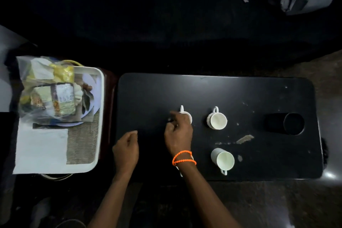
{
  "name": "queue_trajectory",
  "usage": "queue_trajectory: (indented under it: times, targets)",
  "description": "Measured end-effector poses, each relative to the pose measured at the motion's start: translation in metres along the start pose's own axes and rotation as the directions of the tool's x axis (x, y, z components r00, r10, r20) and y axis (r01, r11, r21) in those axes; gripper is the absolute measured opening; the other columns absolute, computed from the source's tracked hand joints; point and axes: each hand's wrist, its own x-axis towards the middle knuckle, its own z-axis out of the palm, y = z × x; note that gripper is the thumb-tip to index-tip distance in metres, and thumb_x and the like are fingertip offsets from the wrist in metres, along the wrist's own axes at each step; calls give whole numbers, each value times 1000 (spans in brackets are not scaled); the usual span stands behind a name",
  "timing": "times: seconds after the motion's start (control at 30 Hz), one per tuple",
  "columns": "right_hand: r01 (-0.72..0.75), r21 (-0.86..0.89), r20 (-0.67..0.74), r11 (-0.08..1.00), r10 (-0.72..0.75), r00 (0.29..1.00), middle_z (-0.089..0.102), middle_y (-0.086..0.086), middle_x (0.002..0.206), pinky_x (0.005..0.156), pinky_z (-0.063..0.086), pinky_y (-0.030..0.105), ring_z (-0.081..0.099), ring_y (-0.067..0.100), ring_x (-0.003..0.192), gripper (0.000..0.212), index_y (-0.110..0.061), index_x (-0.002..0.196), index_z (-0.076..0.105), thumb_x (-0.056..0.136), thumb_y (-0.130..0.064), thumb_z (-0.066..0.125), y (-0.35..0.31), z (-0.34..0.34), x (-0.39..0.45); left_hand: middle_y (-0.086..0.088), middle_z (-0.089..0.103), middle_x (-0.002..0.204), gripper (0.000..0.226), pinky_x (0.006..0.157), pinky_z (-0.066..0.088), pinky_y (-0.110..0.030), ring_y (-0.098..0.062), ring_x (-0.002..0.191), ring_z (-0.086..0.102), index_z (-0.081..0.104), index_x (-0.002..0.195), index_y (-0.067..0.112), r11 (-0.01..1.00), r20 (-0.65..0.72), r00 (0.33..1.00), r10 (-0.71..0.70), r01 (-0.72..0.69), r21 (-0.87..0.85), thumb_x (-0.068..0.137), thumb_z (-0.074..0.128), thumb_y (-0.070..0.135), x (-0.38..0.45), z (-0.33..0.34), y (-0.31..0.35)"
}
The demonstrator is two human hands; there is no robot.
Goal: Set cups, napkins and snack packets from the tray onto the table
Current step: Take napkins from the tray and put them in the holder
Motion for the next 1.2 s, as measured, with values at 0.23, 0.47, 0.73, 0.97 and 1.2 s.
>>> queue_trajectory:
  times: [0.23, 0.47, 0.73, 0.97, 1.2]
  targets:
    - [172, -104, 360, 980, -124, 925, 62, 12, 108, 85, 48, 25, 65, 26, 87, 38, -8, 111, 75, 78, 3, 60, -49, 84, -50, -7, 77, 94, 35, 82, 61, -43, -22, 88, 73, 78, 103, 11, 971, -185, 982, 27, -70, -230, 85, 49, 20, 1, -79, -18]
    - [410, -146, 628, 900, -236, 741, 61, 14, 115, 87, 52, 34, 63, 29, 98, 31, -5, 116, 71, 87, -7, 60, -87, 169, -86, -6, 67, 116, 31, 97, 47, -18, -9, 107, 61, 77, 101, 12, 986, -495, 867, 62, -130, -106, 82, 55, 0, 33, -169, -61]
    - [660, -353, 763, 663, -205, 613, 53, 18, 128, 97, 47, 44, 50, 38, 120, 49, -6, 132, 55, 91, -32, 60, -110, 259, -93, -11, 60, 129, 32, 112, 45, -42, -31, 125, 58, 73, 110, 7, 985, -348, 922, -172, 167, -44, 82, 61, -2, 67, -193, -93]
    - [718, -474, 750, 509, -194, 632, 45, 17, 140, 107, 34, 52, 39, 39, 131, 71, -8, 139, 50, 85, -51, 69, -105, 294, -109, -7, 60, 129, 29, 106, 49, -42, -29, 123, 58, 74, 112, 10, 978, -337, 918, -210, 204, -54, 86, 62, 6, 73, -196, -94]
    - [450, -143, 749, 882, -201, 632, 69, 5, 88, 62, 44, 24, 64, 25, 81, 16, -16, 87, 69, 73, -22, 75, -116, 280, -106, -8, 71, 118, 38, 97, 50, -33, -26, 110, 66, 78, 105, 8, 962, -475, 855, -207, 90, -258, 79, 56, -10, 63, -207, -97]
